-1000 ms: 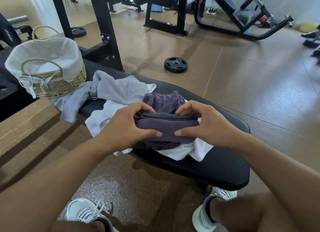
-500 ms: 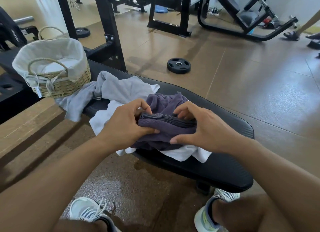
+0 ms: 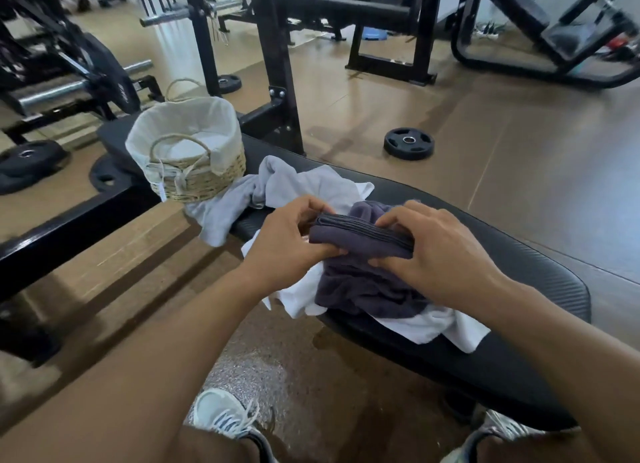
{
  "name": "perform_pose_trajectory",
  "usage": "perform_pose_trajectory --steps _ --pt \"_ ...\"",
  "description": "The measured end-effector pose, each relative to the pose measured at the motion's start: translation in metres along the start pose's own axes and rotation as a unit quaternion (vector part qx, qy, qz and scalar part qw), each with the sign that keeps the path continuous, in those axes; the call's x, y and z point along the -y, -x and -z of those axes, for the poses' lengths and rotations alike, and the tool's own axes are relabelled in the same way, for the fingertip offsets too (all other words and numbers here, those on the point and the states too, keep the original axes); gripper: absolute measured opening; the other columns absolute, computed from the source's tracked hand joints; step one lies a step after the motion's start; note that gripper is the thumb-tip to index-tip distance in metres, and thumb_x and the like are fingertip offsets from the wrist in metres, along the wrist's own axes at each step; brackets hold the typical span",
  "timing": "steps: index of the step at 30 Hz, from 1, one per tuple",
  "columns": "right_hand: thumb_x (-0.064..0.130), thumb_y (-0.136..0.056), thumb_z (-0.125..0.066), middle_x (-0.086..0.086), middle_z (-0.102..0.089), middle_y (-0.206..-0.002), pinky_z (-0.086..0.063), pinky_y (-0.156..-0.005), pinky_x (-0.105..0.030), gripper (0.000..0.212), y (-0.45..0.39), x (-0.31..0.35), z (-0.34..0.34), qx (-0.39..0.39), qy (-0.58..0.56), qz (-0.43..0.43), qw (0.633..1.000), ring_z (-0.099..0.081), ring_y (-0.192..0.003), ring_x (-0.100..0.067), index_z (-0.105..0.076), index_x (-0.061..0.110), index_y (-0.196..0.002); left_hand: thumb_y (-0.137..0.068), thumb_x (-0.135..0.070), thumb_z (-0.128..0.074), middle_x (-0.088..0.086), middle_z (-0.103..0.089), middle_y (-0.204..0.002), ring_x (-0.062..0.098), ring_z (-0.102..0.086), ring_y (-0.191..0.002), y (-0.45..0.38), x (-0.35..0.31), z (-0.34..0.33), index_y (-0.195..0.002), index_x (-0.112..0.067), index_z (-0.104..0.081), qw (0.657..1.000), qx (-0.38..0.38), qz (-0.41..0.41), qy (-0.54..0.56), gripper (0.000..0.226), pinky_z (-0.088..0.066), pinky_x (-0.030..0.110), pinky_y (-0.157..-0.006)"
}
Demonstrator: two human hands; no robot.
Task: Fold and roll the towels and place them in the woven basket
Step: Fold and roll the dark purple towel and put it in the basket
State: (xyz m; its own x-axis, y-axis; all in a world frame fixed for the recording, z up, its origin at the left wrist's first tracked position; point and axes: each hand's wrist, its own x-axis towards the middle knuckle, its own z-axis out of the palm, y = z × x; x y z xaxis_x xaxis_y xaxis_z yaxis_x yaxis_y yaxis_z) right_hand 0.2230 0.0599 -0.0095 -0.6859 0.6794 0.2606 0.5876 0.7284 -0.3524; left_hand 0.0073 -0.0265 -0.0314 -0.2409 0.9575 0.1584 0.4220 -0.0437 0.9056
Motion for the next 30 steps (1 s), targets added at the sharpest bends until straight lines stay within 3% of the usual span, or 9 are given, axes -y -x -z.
perform_pose_trajectory --steps 4,8,10,17,20,22,24,27,30 --pt "0.046 -0.082 -0.076 0.011 -0.064 -0.102 -0.038 -0.090 -0.033 0.038 -0.018 0.013 -0.015 -0.059 -0.009 -0.015 0.998 -0.057 -0.090 -0.016 -0.065 0.030 -0.114 -0.078 -0.041 -0.083 -0.021 -0.061 -0.128 -0.002 -0.056 -0.119 -0.010 0.013 0.022 -0.130 -0.028 -0.056 0.991 -0.101 0.010 -0.084 0.060 -0.048 0.028 -0.101" --pt "0.048 -0.083 -0.072 0.011 -0.064 -0.102 -0.041 -0.093 -0.040 0.036 -0.030 0.020 -0.028 -0.052 0.005 -0.048 0.997 -0.061 -0.091 -0.020 -0.066 0.030 -0.113 -0.081 -0.037 -0.079 -0.008 -0.046 -0.141 0.016 -0.044 -0.133 -0.033 0.028 0.054 -0.140 -0.022 -0.044 0.963 -0.197 0.032 -0.183 0.070 -0.037 0.031 -0.109" --pt "0.049 -0.082 -0.071 0.013 -0.063 -0.099 -0.043 -0.093 -0.042 0.033 -0.035 0.025 -0.033 -0.043 0.012 -0.044 0.998 -0.061 -0.090 -0.020 -0.065 0.032 -0.110 -0.084 -0.034 -0.073 0.005 -0.035 -0.153 0.025 -0.028 -0.146 -0.051 0.037 0.079 -0.147 -0.015 -0.036 0.922 -0.231 0.050 -0.305 0.075 -0.027 0.039 -0.118" --pt "0.051 -0.083 -0.072 0.012 -0.061 -0.102 -0.038 -0.094 -0.036 0.038 -0.083 0.065 -0.035 -0.047 -0.006 0.030 0.998 -0.059 -0.094 -0.019 -0.063 0.031 -0.116 -0.091 -0.047 -0.055 0.011 -0.017 -0.165 0.033 -0.003 -0.154 -0.105 0.059 0.169 -0.153 -0.024 -0.028 0.794 -0.137 0.176 -0.565 0.072 0.005 0.068 -0.118" --pt "0.050 -0.084 -0.070 0.016 -0.052 -0.096 -0.036 -0.093 -0.033 0.039 -0.098 0.079 -0.039 -0.050 -0.023 0.041 0.998 -0.055 -0.095 -0.015 -0.061 0.031 -0.118 -0.087 -0.053 -0.056 0.003 -0.041 -0.151 0.035 -0.024 -0.146 -0.115 0.070 0.186 -0.137 -0.026 -0.050 0.808 -0.127 0.240 -0.523 0.058 -0.010 0.073 -0.113" --pt "0.049 -0.085 -0.069 0.017 -0.048 -0.094 -0.037 -0.094 -0.034 0.039 -0.102 0.082 -0.042 -0.051 -0.025 0.043 0.997 -0.056 -0.096 -0.015 -0.061 0.031 -0.119 -0.083 -0.061 -0.057 0.005 -0.060 -0.129 0.036 -0.048 -0.125 -0.118 0.076 0.189 -0.122 -0.020 -0.062 0.836 -0.157 0.228 -0.474 0.057 -0.037 0.057 -0.107" --pt "0.049 -0.085 -0.068 0.017 -0.050 -0.095 -0.039 -0.096 -0.035 0.039 -0.104 0.079 -0.045 -0.044 -0.021 0.035 0.998 -0.058 -0.097 -0.016 -0.062 0.031 -0.120 -0.084 -0.064 -0.060 0.005 -0.067 -0.109 0.033 -0.057 -0.107 -0.116 0.076 0.184 -0.106 -0.016 -0.069 0.853 -0.193 0.198 -0.442 0.053 -0.049 0.046 -0.090" --pt "0.047 -0.086 -0.067 0.015 -0.055 -0.100 -0.038 -0.096 -0.034 0.038 -0.104 0.069 -0.046 -0.039 -0.027 -0.008 0.999 -0.059 -0.100 -0.016 -0.062 0.031 -0.120 -0.086 -0.054 -0.068 0.004 -0.066 -0.078 0.023 -0.059 -0.077 -0.105 0.066 0.172 -0.070 -0.015 -0.060 0.874 -0.186 0.163 -0.418 0.043 -0.044 0.033 -0.063" --pt "0.046 -0.087 -0.068 0.018 -0.050 -0.097 -0.037 -0.090 -0.031 0.034 -0.100 0.062 -0.040 -0.045 -0.040 -0.047 0.997 -0.057 -0.100 -0.015 -0.063 0.032 -0.118 -0.085 -0.048 -0.072 0.002 -0.054 -0.057 0.018 -0.051 -0.058 -0.087 0.044 0.149 -0.055 -0.015 -0.052 0.886 -0.157 0.138 -0.414 0.049 -0.031 0.029 -0.050"
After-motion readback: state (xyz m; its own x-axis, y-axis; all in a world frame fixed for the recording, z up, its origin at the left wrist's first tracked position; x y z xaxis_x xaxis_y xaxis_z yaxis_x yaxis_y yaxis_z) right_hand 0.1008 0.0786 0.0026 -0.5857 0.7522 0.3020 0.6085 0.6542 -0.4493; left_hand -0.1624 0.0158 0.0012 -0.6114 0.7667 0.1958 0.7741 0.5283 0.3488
